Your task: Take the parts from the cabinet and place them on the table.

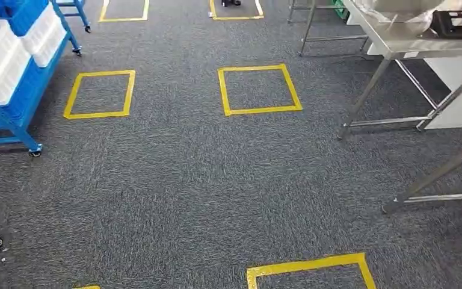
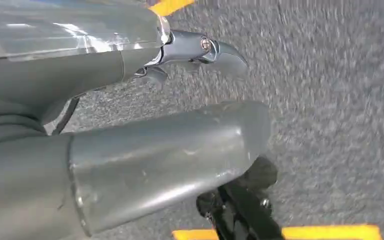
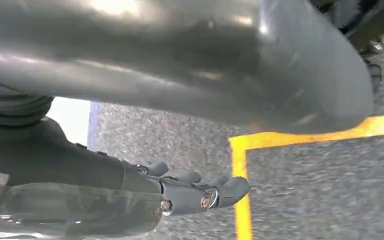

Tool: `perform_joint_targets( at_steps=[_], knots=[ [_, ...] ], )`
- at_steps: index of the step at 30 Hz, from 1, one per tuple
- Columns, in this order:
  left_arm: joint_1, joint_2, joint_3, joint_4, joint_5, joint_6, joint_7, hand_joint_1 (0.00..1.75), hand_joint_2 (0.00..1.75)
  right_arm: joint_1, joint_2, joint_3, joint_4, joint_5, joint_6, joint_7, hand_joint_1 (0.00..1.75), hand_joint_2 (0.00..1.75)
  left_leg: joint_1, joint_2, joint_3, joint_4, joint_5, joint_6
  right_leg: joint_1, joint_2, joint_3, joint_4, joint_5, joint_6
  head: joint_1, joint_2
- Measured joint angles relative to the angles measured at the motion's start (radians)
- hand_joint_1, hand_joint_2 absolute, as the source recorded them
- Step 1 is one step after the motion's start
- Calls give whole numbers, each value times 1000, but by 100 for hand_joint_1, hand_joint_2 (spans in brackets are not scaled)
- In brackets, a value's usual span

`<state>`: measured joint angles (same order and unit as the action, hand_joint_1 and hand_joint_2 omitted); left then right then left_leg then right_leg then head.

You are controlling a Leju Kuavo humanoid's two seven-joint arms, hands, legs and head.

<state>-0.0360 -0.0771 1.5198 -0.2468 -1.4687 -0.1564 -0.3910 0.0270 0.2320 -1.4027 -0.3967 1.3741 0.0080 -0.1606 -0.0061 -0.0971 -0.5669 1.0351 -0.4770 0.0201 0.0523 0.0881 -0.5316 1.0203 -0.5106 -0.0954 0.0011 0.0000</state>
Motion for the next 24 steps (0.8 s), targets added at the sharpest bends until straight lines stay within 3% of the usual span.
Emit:
perform_joint_targets(
  at_steps=[3,4,5,6,8,9,10,11,13,14,15,16,19,20,21,22,24],
  knots=[
    [7,3,0,0,0,-1,0,0,0,-1,2,0,0,1,0,0,0,0,10,-34,-8,-14,13,-12,2,-28,3,-15,5,-7,7,0],
    [11,5,0,0,0,-1,0,0,0,-4,2,0,0,1,0,0,0,0,1,-43,-6,-16,16,-14,-12,-42,16,-50,22,-10,6,0],
    [15,7,0,0,0,-1,0,0,0,-4,7,0,0,2,0,0,0,0,-4,6,-12,9,2,-12,-16,-57,34,-72,32,5,6,0],
    [13,8,0,1,-2,-3,-1,0,0,1,8,0,0,2,0,-1,0,0,-4,42,-37,61,-38,-19,-19,-67,39,-82,35,4,0,0],
    [8,11,0,1,-1,-3,-1,0,0,4,10,-2,0,4,0,0,0,0,9,75,-103,198,-112,-36,-20,-99,38,-80,32,13,-2,0],
    [7,14,0,1,-1,-3,-1,0,0,4,10,-5,0,6,2,-1,0,0,17,81,-128,251,-130,-47,-23,-114,38,-78,28,18,-1,0],
    [9,16,0,1,-1,-3,-1,0,0,4,10,-5,0,9,2,-1,0,0,25,85,-133,263,-124,-57,-27,-127,38,-74,23,25,-1,0],
    [11,17,0,1,-1,-3,-1,0,0,3,10,-5,0,10,2,-1,0,0,33,91,-116,233,-99,-67,-32,-138,37,-67,18,33,-2,0],
    [12,19,0,1,-1,-3,-1,0,0,3,13,-6,0,11,2,-4,0,0,51,104,-22,62,-14,-92,-48,-149,34,-37,-2,57,-2,0],
    [12,19,0,1,-1,-3,-1,0,0,0,13,-8,0,10,0,-6,0,0,56,115,9,-6,-9,-101,-49,-160,28,-15,-15,71,-1,0],
    [13,17,0,2,-1,-3,-1,0,0,-3,11,-10,-2,8,-3,-6,0,0,42,107,6,9,-9,-91,-49,-162,23,-4,-26,81,-6,0],
    [13,18,0,1,0,-3,-1,0,0,-7,13,-14,-2,7,-3,-9,0,0,43,106,5,13,-11,-63,-45,-160,22,-1,-28,85,0,0],
    [18,24,0,1,0,-2,-1,0,0,-12,17,-21,-2,3,-8,-6,0,0,39,104,2,4,-7,-36,-54,-160,22,2,-27,96,2,0],
    [18,24,0,1,0,-1,-1,0,0,-12,17,-22,-2,3,-9,-7,0,0,41,104,3,1,-3,-29,-59,-134,19,15,-42,104,5,0],
    [17,24,0,1,0,0,0,0,0,-12,18,-23,-2,3,-5,-13,0,0,40,104,1,-1,-1,-24,-61,-111,0,53,-77,106,8,0],
    [15,25,0,1,-1,0,0,0,0,-11,19,-24,-2,3,0,-19,0,0,39,104,-3,-2,1,-21,-61,-100,-32,120,-118,109,8,0],
    [14,25,0,1,-1,1,0,0,0,-10,19,-28,-2,2,7,-24,0,0,33,101,-11,-1,4,-17,-63,-95,-111,279,-185,110,8,0]
  ],
)
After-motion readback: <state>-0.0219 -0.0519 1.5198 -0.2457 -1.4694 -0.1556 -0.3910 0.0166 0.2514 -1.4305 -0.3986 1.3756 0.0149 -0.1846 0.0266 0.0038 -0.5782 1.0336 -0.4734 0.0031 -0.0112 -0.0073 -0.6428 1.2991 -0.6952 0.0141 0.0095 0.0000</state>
